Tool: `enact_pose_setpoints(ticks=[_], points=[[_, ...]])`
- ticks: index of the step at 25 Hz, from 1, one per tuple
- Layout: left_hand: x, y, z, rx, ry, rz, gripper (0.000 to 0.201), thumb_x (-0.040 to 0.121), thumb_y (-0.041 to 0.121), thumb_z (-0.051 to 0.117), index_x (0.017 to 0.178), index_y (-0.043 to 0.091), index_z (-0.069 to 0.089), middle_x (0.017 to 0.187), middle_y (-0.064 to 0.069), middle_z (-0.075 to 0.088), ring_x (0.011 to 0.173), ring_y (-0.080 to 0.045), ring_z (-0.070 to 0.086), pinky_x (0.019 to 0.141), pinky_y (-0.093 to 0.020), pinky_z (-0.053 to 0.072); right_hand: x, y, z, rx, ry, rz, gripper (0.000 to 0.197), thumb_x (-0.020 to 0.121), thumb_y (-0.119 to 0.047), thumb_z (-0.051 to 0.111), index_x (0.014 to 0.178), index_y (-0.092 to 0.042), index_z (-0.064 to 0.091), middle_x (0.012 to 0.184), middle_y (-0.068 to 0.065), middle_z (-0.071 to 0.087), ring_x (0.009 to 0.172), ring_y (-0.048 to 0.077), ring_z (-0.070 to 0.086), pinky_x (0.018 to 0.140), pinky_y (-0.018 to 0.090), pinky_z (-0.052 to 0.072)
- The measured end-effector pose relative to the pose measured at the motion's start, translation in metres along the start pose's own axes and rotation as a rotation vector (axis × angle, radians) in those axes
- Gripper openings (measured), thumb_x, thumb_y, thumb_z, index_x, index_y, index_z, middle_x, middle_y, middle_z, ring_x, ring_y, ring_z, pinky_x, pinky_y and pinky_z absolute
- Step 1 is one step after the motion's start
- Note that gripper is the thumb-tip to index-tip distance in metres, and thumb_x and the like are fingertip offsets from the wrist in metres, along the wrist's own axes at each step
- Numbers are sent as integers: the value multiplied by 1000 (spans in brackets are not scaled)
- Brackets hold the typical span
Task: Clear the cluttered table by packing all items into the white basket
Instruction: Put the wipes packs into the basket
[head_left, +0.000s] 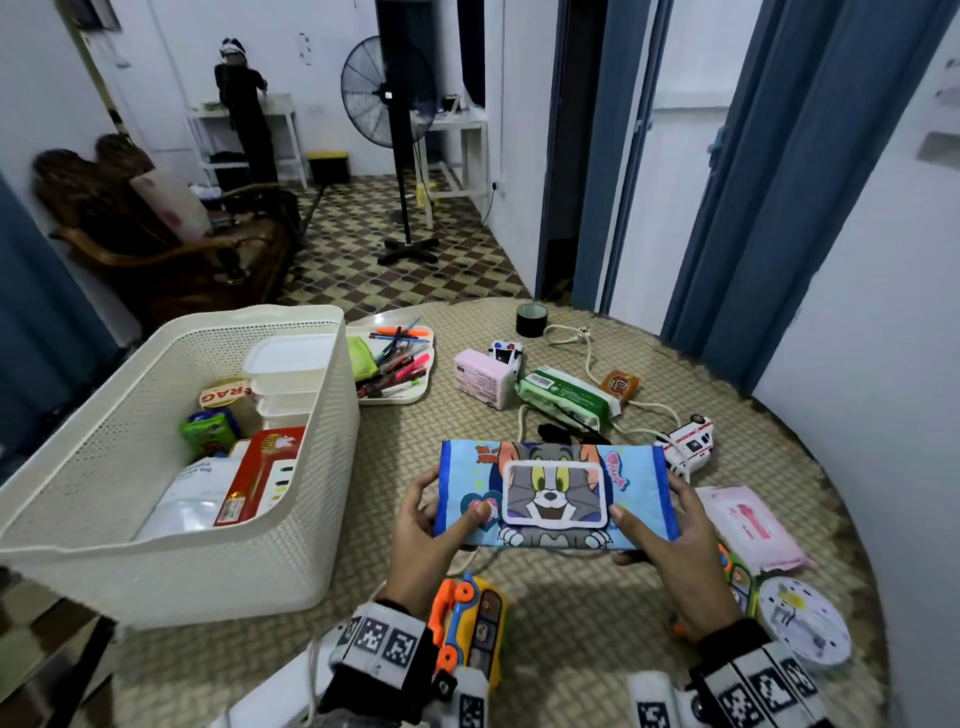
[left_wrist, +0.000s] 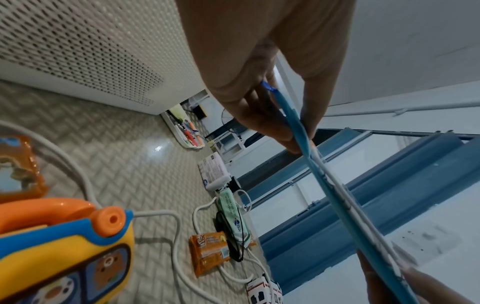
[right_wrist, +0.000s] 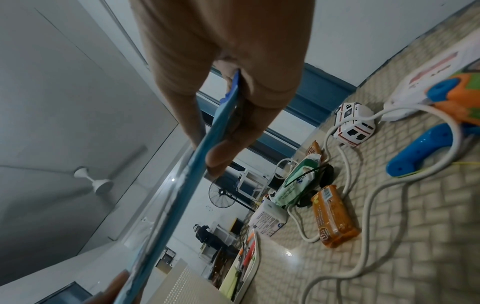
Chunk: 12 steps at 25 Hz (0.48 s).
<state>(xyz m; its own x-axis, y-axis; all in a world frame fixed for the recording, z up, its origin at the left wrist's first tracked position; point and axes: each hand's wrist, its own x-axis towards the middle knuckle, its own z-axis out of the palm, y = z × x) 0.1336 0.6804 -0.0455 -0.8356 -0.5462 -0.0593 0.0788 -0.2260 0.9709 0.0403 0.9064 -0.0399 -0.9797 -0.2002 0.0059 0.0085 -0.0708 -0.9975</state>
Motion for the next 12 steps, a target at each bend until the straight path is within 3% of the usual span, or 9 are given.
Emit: enact_pose_setpoints(ticks=[6, 12], points=[[-13, 16, -20, -9, -47, 42, 48, 75, -5, 74, 108, 23, 53, 93, -5, 73, 83, -18, 72, 63, -28, 57, -31, -1, 17, -14, 58, -2, 60, 80, -2, 71, 129, -16, 40, 100, 6, 68, 67, 15, 70, 47, 29, 55], [-31, 29, -47, 14, -45, 57, 55, 74, -4, 74, 122, 11, 50, 91, 0, 74, 84, -17, 72, 66, -31, 58, -64, -11, 37, -9, 47, -18, 61, 80, -4, 71, 132, -14, 39, 104, 9, 67, 73, 19, 69, 47, 28, 55]])
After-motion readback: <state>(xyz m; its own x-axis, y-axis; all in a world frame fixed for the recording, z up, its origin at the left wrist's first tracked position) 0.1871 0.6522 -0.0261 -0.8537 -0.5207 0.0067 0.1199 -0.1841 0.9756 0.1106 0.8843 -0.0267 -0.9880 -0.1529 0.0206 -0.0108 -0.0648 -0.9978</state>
